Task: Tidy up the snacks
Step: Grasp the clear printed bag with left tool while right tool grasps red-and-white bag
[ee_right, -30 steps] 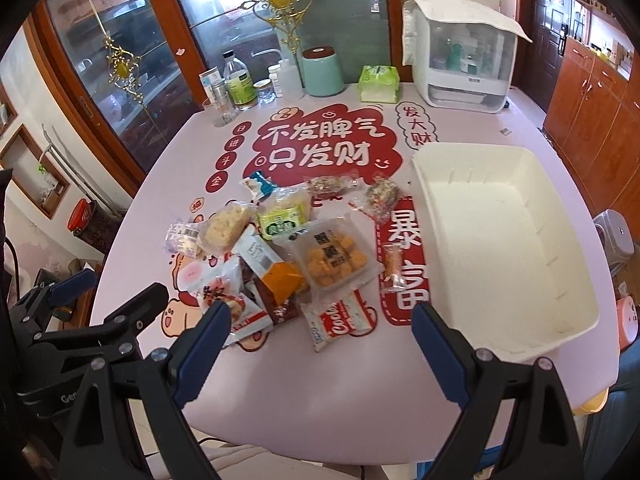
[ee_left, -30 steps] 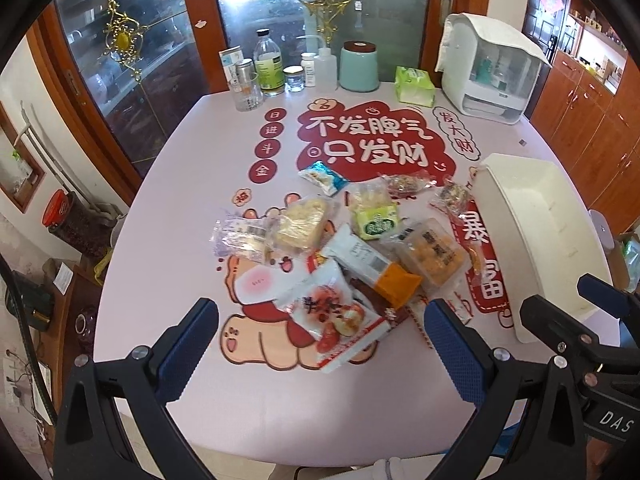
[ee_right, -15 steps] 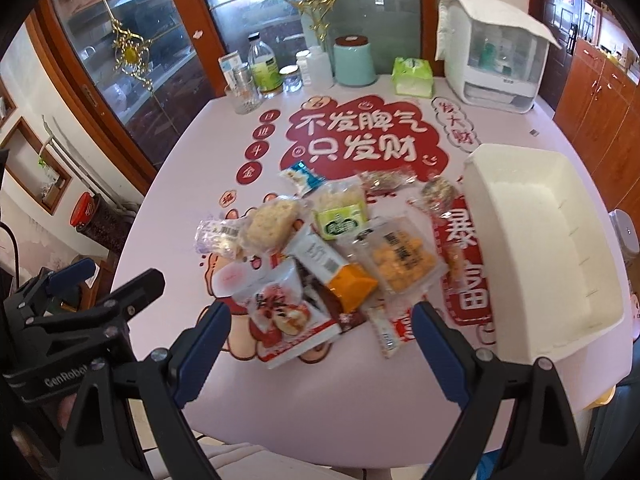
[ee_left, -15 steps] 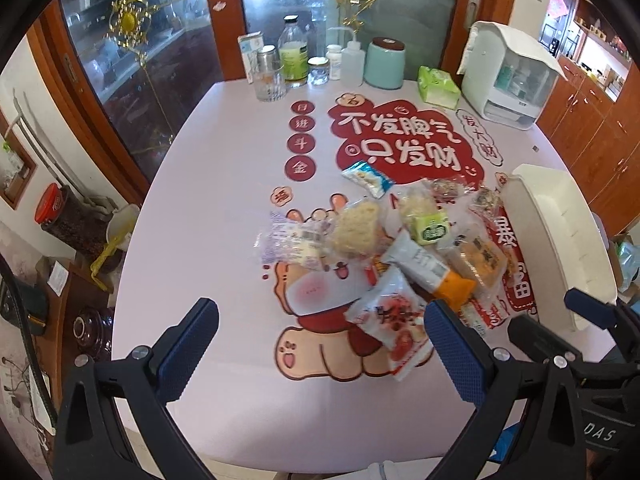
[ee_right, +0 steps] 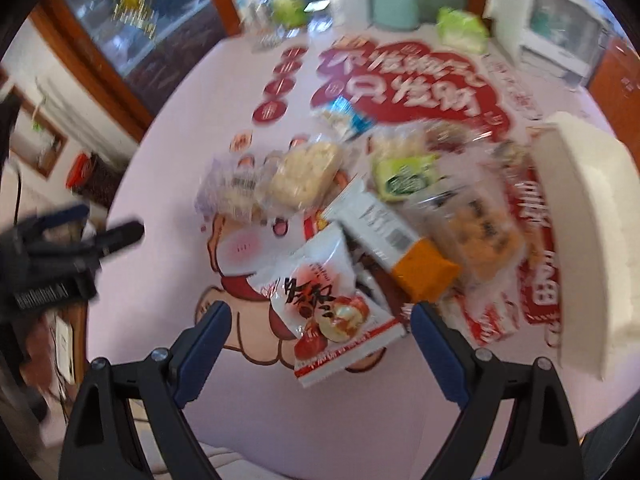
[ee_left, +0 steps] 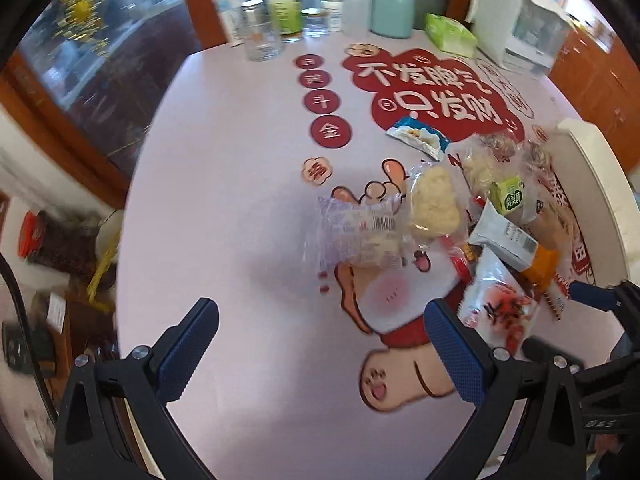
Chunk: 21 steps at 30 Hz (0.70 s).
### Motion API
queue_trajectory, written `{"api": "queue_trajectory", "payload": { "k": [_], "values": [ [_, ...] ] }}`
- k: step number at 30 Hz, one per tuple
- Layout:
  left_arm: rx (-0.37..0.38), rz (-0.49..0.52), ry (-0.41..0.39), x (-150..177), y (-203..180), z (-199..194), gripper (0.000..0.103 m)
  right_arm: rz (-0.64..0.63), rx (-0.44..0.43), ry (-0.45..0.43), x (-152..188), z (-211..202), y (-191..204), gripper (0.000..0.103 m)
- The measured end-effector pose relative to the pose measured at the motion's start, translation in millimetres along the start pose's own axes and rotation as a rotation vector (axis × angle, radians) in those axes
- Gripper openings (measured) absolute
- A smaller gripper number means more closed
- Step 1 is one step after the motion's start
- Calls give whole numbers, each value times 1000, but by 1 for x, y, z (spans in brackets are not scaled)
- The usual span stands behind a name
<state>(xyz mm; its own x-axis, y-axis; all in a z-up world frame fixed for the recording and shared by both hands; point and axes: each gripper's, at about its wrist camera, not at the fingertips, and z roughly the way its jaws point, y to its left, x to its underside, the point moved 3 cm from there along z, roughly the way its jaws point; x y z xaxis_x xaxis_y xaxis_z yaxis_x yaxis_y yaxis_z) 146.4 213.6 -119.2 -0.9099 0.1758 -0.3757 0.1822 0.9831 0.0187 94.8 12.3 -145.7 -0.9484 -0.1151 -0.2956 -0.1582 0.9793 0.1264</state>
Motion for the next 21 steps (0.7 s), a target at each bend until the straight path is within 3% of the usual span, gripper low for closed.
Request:
{"api": "queue_trajectory", "payload": {
  "k": [4, 11, 16, 18, 20, 21],
  "values": [
    [-6, 183, -38, -18, -3, 27, 102, -76, 51, 36, 2, 35, 4, 92],
    [-30, 603, -47, -34, -28, 74, 102, -151, 63, 86, -1, 69, 7, 92],
    [21, 729, -28, -37, -44, 96, 102, -198, 103, 96, -2, 79, 13, 92],
    [29, 770, -22, -37, -51, 102, 102, -198, 103, 88, -2, 79, 14, 87],
    [37, 801, -8, -36, -54, 107, 102, -200, 101, 83, -3, 77, 18, 73],
    [39, 815, 1, -34, -56, 109, 101, -197, 100, 88, -4, 78, 19, 73]
  ]
}}
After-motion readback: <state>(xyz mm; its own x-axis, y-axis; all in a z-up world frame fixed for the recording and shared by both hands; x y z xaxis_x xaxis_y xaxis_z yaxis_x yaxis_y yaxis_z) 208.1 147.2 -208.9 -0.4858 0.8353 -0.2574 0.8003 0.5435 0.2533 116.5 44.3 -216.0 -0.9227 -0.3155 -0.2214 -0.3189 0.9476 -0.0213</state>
